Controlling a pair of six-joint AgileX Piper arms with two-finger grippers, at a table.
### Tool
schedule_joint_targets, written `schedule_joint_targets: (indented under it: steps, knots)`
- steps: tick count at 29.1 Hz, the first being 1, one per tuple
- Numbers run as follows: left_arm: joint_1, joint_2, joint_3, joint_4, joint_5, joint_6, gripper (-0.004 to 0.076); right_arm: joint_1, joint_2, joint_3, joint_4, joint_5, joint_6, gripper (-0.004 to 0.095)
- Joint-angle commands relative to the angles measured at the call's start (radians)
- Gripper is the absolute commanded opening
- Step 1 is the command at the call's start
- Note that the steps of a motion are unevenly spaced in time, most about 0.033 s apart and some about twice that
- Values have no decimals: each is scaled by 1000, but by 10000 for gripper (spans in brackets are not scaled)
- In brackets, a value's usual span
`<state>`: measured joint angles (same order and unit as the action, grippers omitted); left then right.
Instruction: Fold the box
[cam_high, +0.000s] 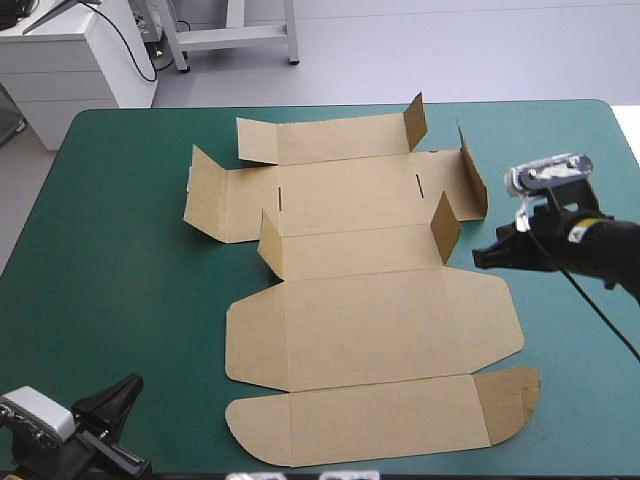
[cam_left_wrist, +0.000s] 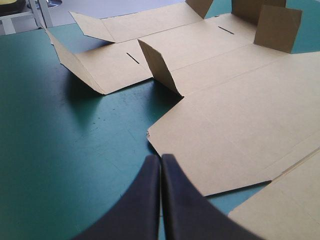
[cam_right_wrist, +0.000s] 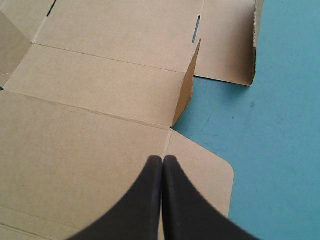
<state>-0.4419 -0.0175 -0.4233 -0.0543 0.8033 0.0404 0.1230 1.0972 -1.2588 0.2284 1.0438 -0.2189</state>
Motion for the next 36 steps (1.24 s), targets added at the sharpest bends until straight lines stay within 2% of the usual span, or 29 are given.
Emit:
schedule_joint_targets:
  steps: [1, 7, 12, 14, 17, 21, 24, 26, 36]
  knots:
    - [-4, -5, -21, -10, -76, -1, -8, 2, 123, -135, 16, 3, 8, -14]
    - [-4, -5, -21, -10, -76, -1, -8, 2, 392, -341, 18, 138, 1, -15]
    - [-4, -5, -21, -10, -76, -1, -8, 2, 519, -469, 18, 170, -14, -5]
    - [-4, -5, -21, -10, -76, -11, -8, 2, 560, -510, 18, 190, -14, 39]
    - [-4, -5, -21, -10, -76, -8, -8, 2, 601, -535, 14, 201, -25, 193]
    - [-4, -5, -21, -12, -76, -5, -8, 2, 635, -543, 4, 201, -29, 562]
    - [-4, -5, -21, -12, -76, -9, -8, 2, 661, -543, -15, 201, -29, 745]
    - [-4, -5, -21, -12, -76, -9, -8, 2, 680, -543, -26, 201, -29, 774]
    - [-4, -5, -21, -10, -76, -9, -8, 2, 787, -543, -22, 201, -36, 763]
